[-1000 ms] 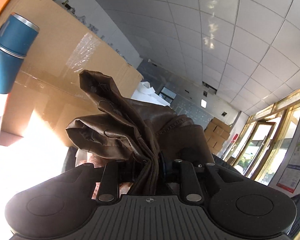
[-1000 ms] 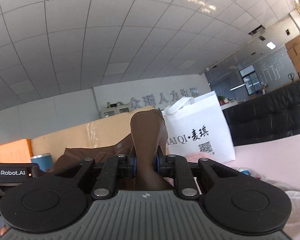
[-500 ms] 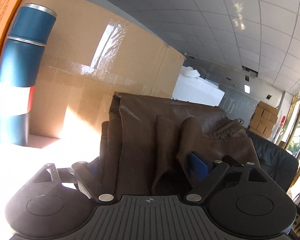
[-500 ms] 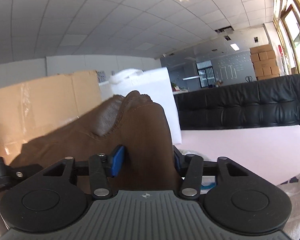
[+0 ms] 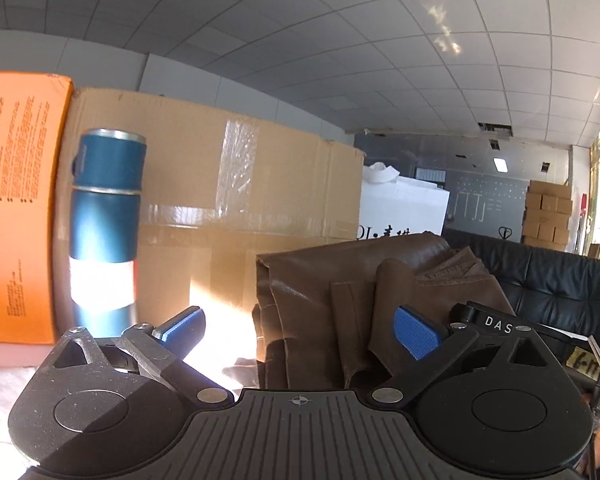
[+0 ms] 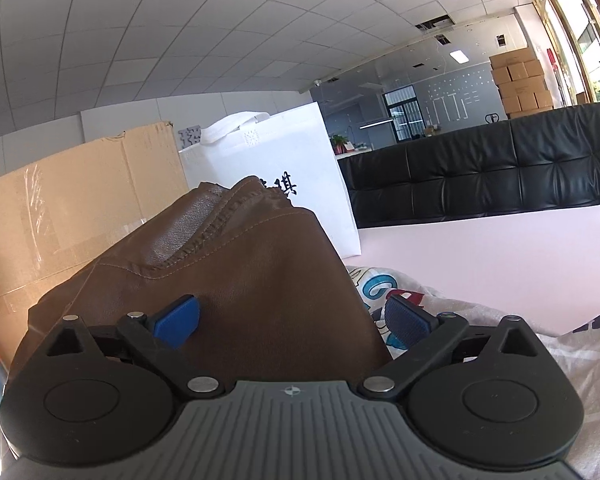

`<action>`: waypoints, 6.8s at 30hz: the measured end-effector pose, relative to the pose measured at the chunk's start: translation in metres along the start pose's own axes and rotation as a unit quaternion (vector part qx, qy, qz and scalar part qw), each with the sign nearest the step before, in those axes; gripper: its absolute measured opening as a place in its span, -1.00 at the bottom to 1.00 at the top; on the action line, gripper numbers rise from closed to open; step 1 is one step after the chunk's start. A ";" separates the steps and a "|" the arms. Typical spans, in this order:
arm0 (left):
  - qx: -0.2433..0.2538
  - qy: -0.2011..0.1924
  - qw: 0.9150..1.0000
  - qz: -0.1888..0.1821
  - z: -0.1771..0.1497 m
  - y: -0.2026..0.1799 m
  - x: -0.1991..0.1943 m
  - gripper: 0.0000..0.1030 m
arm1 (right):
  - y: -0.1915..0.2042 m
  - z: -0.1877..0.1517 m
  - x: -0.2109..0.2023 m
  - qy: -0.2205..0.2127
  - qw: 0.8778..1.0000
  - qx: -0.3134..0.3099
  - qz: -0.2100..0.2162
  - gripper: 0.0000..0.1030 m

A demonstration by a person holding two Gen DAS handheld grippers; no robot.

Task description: Fold clothes

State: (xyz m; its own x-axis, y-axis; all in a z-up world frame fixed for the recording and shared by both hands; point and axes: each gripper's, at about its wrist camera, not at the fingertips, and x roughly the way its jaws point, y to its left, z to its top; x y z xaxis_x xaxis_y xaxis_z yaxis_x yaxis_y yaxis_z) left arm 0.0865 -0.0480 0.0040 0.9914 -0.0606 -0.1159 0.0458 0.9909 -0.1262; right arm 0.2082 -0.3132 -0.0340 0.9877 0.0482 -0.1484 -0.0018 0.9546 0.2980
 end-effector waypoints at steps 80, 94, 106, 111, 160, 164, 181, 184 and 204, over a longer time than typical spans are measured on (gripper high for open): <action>0.035 -0.022 0.989 0.140 0.014 0.054 -0.097 1.00 | 0.138 -0.062 -0.212 -0.031 0.989 -0.038 -0.143 1.00; 0.043 -0.021 0.986 0.161 0.010 0.054 -0.096 1.00 | 0.137 -0.062 -0.214 -0.035 0.990 -0.034 -0.133 1.00; 0.048 -0.023 0.984 0.169 0.009 0.053 -0.096 1.00 | 0.137 -0.062 -0.214 -0.036 0.990 -0.033 -0.130 1.00; 0.052 -0.022 0.984 0.170 0.008 0.052 -0.096 1.00 | 0.138 -0.062 -0.214 -0.037 0.990 -0.033 -0.129 1.00; 0.073 -0.004 0.982 0.173 0.003 0.047 -0.090 1.00 | 0.137 -0.063 -0.214 -0.032 0.992 -0.030 -0.122 1.00; 0.074 -0.004 0.982 0.174 0.003 0.048 -0.089 1.00 | 0.137 -0.063 -0.213 -0.031 0.992 -0.030 -0.122 1.00; 0.076 -0.003 0.981 0.176 0.002 0.047 -0.089 1.00 | 0.137 -0.063 -0.213 -0.028 0.992 -0.030 -0.120 1.00; 0.077 -0.003 0.981 0.176 0.002 0.047 -0.088 1.00 | 0.137 -0.063 -0.213 -0.028 0.992 -0.030 -0.120 1.00; 0.078 -0.001 0.981 0.177 0.002 0.047 -0.088 1.00 | 0.138 -0.063 -0.212 -0.028 0.992 -0.031 -0.120 1.00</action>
State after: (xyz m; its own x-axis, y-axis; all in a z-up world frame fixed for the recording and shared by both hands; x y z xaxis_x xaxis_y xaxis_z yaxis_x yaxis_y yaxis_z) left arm 0.0019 0.0046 0.0103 0.9487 0.2916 -0.1226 -0.2844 0.9559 0.0730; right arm -0.0116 -0.1730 -0.0207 0.9681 -0.1967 -0.1552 0.2260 0.9529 0.2023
